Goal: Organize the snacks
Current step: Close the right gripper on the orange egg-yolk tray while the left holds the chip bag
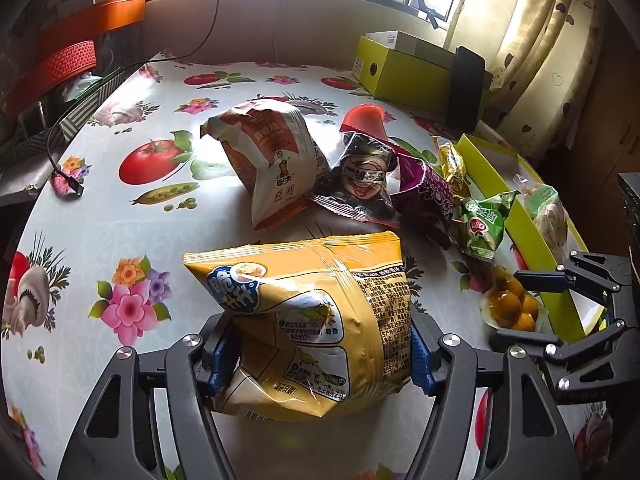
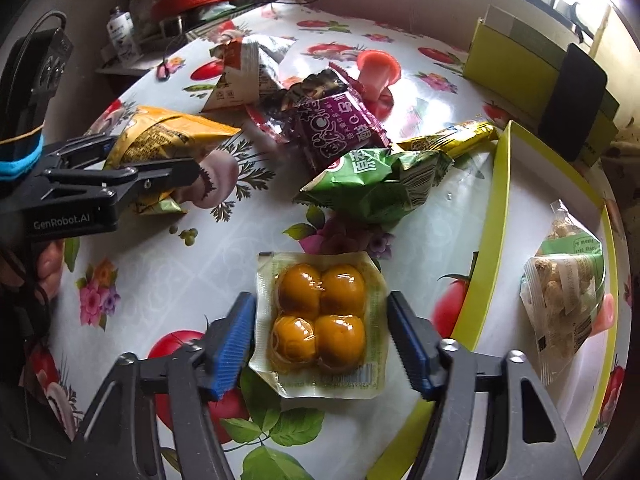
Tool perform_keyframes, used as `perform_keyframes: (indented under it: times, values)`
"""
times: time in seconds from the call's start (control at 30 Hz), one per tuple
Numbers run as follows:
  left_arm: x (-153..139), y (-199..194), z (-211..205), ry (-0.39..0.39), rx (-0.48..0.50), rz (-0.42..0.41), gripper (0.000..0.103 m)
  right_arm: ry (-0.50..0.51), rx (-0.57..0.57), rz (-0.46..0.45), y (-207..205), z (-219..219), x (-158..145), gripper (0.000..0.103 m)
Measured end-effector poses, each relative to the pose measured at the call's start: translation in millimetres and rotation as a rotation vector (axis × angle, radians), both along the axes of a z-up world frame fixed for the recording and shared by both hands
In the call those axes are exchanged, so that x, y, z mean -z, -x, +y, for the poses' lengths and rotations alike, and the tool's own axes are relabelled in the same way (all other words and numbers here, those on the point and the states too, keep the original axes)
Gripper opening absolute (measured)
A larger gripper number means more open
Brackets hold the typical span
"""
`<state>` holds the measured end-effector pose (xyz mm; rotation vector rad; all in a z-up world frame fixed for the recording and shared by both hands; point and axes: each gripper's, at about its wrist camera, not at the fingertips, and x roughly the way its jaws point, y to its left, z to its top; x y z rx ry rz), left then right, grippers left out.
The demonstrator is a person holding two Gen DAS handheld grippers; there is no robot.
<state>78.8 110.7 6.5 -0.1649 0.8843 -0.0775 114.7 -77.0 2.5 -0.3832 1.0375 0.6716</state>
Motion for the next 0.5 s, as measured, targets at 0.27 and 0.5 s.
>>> perform_keyframes:
  times: [0.27, 0.5]
  values:
    - [-3.0, 7.9, -3.2, 0.020, -0.001, -0.007, 0.066, -0.053, 0.037, -0.053, 9.5, -4.0, -10.9, 0.043]
    - [-9.2, 15.0, -9.1, 0.026, 0.008, -0.016, 0.065, -0.075, 0.061, -0.086, 13.3, -6.2, -18.3, 0.033]
